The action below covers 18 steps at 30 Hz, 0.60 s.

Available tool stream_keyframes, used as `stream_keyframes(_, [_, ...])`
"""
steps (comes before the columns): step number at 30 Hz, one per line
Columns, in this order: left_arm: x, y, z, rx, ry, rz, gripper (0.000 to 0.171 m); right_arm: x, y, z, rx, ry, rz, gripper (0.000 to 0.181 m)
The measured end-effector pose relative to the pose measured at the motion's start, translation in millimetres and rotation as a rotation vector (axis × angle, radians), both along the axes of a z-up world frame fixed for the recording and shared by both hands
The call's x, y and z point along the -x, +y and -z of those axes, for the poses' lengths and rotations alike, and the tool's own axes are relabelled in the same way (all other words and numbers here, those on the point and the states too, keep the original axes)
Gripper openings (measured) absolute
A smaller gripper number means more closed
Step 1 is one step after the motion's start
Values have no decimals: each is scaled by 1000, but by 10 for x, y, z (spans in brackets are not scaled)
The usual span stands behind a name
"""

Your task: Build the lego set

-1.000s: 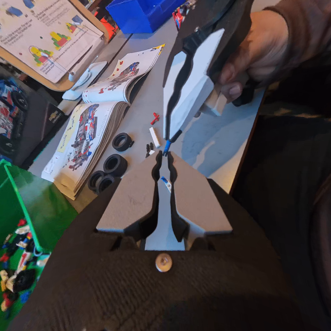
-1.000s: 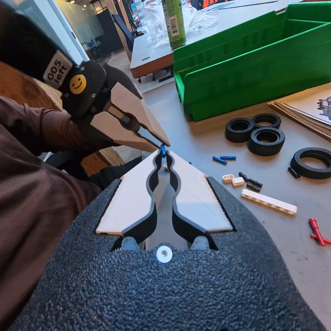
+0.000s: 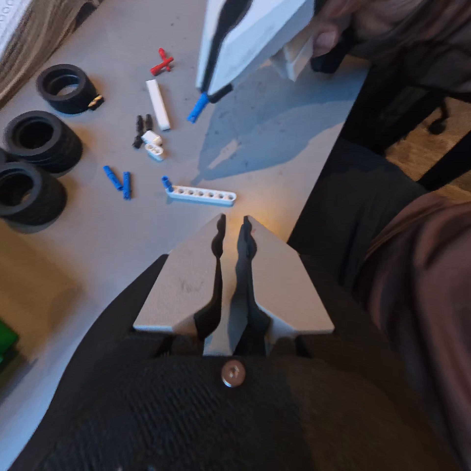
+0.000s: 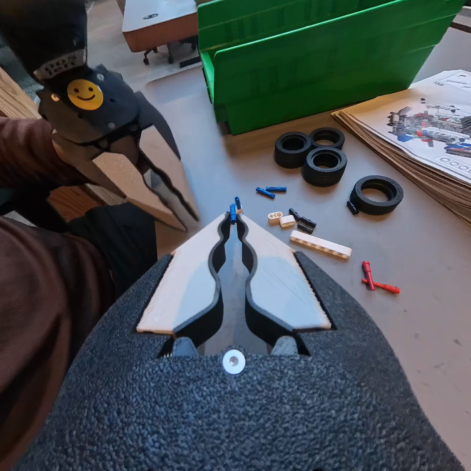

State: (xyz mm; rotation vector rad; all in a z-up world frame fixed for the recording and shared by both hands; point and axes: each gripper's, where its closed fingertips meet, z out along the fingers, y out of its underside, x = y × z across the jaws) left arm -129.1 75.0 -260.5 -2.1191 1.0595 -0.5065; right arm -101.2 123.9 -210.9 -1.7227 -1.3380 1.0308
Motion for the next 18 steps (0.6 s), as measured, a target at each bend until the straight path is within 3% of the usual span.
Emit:
stream_keyframes(6, [252,310,-49,-78,67,-16,32,52,-59,192,-17,-90,-41,4])
stream_keyframes(12, [183,514,-126,-118,133,167,35,65,-80,272,-30,-129,-50,4])
stream_keyframes(18, [124,509,-60,-116,207,349,35,38,-63,248,-12,-110,-47,4])
